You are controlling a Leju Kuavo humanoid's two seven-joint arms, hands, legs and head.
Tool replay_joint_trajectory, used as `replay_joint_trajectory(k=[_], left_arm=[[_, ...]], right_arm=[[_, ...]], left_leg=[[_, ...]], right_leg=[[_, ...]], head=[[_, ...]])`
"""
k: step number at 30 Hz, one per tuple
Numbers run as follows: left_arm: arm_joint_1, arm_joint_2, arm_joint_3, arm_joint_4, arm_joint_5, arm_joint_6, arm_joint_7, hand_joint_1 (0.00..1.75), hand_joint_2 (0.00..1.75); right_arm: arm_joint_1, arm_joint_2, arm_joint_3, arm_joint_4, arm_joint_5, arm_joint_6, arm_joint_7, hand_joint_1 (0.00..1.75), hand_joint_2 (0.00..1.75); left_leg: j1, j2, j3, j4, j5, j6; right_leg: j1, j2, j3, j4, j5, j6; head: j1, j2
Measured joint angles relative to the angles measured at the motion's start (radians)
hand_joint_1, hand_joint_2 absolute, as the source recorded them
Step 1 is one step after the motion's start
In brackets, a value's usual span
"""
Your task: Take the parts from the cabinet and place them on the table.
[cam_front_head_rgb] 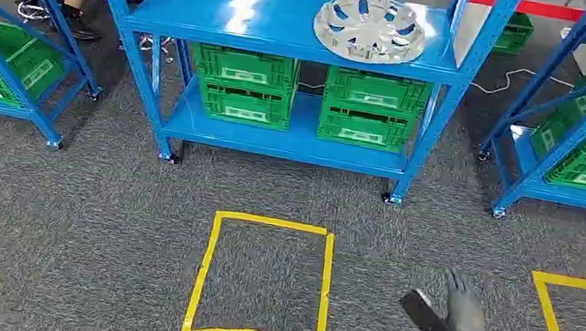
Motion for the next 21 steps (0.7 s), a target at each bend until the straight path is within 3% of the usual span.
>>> replay_joint_trajectory(k=[12,21], left_arm=[[-0.009,0.0,0.039,0.013,-0.068,-0.02,0.009,0.0,0.0],[-0.009,0.0,0.039,0.013,-0.068,-0.02,0.009,0.0,0.0]], right_arm=[[-0.024,-0.108,0.168,-0.397,0.117,0.085,-0.005,0.0,0.0],[-0.024,-0.108,0.168,-0.397,0.117,0.085,-0.005,0.0,0.0]], left_leg=[[0.0,0.0,0.0,0.0,0.0,0.0],[0.0,0.0,0.0,0.0,0.0,0.0]], right_leg=[[0.0,0.0,0.0,0.0,0.001,0.001],[0.0,0.0,0.0,0.0,0.001,0.001]], head=[[0.0,0.0],[0.0,0.0]])
